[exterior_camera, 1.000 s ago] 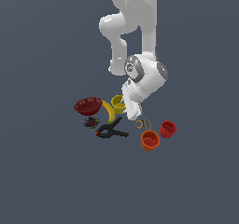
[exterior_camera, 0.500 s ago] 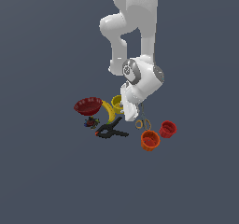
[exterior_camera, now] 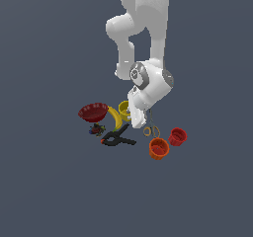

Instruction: Pick up a designated object from a clutter of objects.

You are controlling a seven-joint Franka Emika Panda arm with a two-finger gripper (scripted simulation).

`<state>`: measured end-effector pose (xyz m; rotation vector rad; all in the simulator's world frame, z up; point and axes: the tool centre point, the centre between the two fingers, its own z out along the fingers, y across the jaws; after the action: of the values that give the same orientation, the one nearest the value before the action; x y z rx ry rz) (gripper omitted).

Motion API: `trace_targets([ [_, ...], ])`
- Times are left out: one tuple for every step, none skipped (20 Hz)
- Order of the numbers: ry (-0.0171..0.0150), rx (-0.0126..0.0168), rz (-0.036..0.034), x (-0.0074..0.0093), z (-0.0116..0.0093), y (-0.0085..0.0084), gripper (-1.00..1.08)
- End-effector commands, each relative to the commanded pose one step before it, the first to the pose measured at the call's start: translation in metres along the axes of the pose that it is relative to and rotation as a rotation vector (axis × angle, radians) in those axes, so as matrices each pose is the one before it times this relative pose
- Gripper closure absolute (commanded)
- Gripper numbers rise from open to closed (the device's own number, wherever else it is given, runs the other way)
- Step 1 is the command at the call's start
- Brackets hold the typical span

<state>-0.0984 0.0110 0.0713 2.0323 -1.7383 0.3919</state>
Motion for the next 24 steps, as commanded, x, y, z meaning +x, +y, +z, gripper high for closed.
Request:
trace_targets([
  [-0.00049, 0.00097, 0.12947, 0.00142, -0.00190, -0.00091, 1.08],
  [0.00000, 0.00000, 0.00000, 0.00101, -0.00153, -0.00054, 1.08],
  [0.00000, 0.00000, 0.00000, 0.00131, -0.00197, -0.00069, 1.08],
  [0.00000, 0.00000, 0.00000, 0.00160, -0.00241, -0.00085, 1.08],
  [-0.00026, -0.00091, 0.00023, 0.00203, -0.00244, -0.00109, 1.08],
  [0.00000, 0.00000, 0.00000, 0.00220, -0.00331, -0.00117, 1.08],
  [0.00000, 0.00000, 0.00000, 0.00250, -0.00375, -0.00133, 1.08],
  [0.00000, 0.00000, 0.00000, 0.00280, -0.00419, -0.00149, 1.08],
  [-0.00011, -0.00093, 0.00027, 0.00323, -0.00420, -0.00174, 1.08],
  [0.00000, 0.00000, 0.00000, 0.00338, -0.00505, -0.00181, 1.08],
  [0.00000, 0.00000, 0.00000, 0.00367, -0.00548, -0.00197, 1.08],
  [0.00000, -0.00091, 0.00035, 0.00412, -0.00549, -0.00223, 1.08],
  [0.00000, 0.00000, 0.00000, 0.00425, -0.00633, -0.00229, 1.08],
  [0.00007, -0.00062, 0.00029, 0.00466, -0.00647, -0.00252, 1.08],
  [0.00000, 0.00000, 0.00000, 0.00482, -0.00717, -0.00262, 1.08],
  [0.00012, -0.00059, 0.00033, 0.00522, -0.00730, -0.00284, 1.08],
  [0.00000, 0.00000, 0.00000, 0.00531, -0.00790, -0.00292, 1.08],
  [0.00015, -0.00056, 0.00038, 0.00566, -0.00796, -0.00310, 1.08],
  [0.00000, 0.00000, 0.00000, 0.00560, -0.00836, -0.00311, 1.08],
  [0.00018, -0.00051, 0.00043, 0.00569, -0.00804, -0.00314, 1.08],
  [0.00000, 0.00000, 0.00000, 0.00544, -0.00815, -0.00306, 1.08],
  [0.00018, -0.00045, 0.00049, 0.00556, -0.00786, -0.00307, 1.08],
  [0.00000, 0.00000, 0.00000, 0.00528, -0.00796, -0.00301, 1.08],
  [0.00000, 0.00000, 0.00000, 0.00520, -0.00788, -0.00299, 1.08],
])
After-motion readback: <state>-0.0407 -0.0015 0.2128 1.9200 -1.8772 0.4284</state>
